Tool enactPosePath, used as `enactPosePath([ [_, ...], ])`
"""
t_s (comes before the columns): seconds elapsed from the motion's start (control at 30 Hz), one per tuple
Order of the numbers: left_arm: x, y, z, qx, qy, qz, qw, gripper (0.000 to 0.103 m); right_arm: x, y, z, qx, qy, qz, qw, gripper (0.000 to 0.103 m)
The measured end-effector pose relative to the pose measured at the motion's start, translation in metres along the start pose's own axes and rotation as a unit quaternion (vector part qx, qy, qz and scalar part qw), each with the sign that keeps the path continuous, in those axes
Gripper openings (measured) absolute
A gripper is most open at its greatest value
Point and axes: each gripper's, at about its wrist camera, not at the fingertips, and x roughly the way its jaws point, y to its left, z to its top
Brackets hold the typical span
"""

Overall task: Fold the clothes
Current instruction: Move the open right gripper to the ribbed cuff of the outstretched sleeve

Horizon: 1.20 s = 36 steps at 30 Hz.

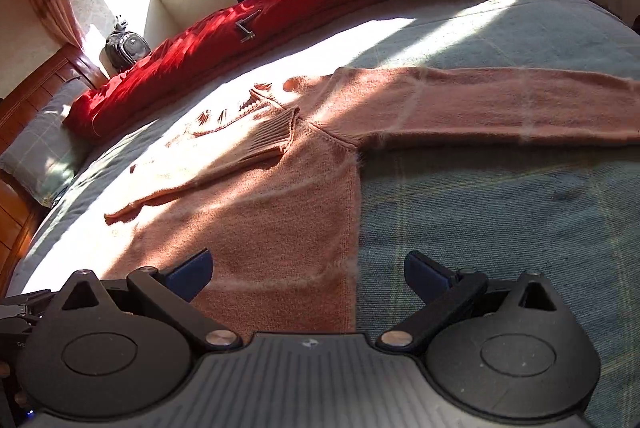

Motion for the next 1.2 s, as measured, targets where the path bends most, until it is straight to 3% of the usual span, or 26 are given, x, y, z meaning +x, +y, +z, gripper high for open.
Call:
enactPosePath([
  [0.23, 0.002, -0.01, -0.001, 0.003, 0.016, 0.021, 0.9996, 0.089, 0.003, -0.079, 0.069, 0.049, -0.059, -0.006, 0.997, 0.103],
  [0.4, 0.004, -0.018, -0.001, 0.005, 0.03, 0.034, 0.999, 0.089, 0.021, -0.145, 0.101, 0.134, -0.08, 0.007, 0.988, 0.103],
  [0.6, 0.011, -0.028, 0.002, 0.007, 0.046, 0.045, 0.9979, 0.089, 0.022, -0.204, 0.097, 0.187, -0.078, -0.029, 0.979, 0.103],
  [0.7, 0.014, -0.032, 0.005, 0.005, 0.05, 0.047, 0.9976, 0.089, 0.003, -0.229, 0.088, 0.22, -0.1, -0.021, 0.97, 0.103],
  [0.8, 0.016, -0.037, 0.008, 0.007, 0.05, 0.045, 0.9978, 0.089, -0.021, -0.247, 0.081, 0.256, -0.126, -0.041, 0.958, 0.103],
  [1.0, 0.016, -0.046, 0.011, 0.017, 0.046, 0.041, 0.998, 0.089, -0.051, -0.262, 0.069, 0.293, -0.152, -0.044, 0.943, 0.103],
  [1.2, 0.022, -0.045, 0.013, 0.014, 0.05, 0.042, 0.9978, 0.089, -0.05, -0.278, 0.044, 0.351, -0.154, -0.017, 0.923, 0.103],
])
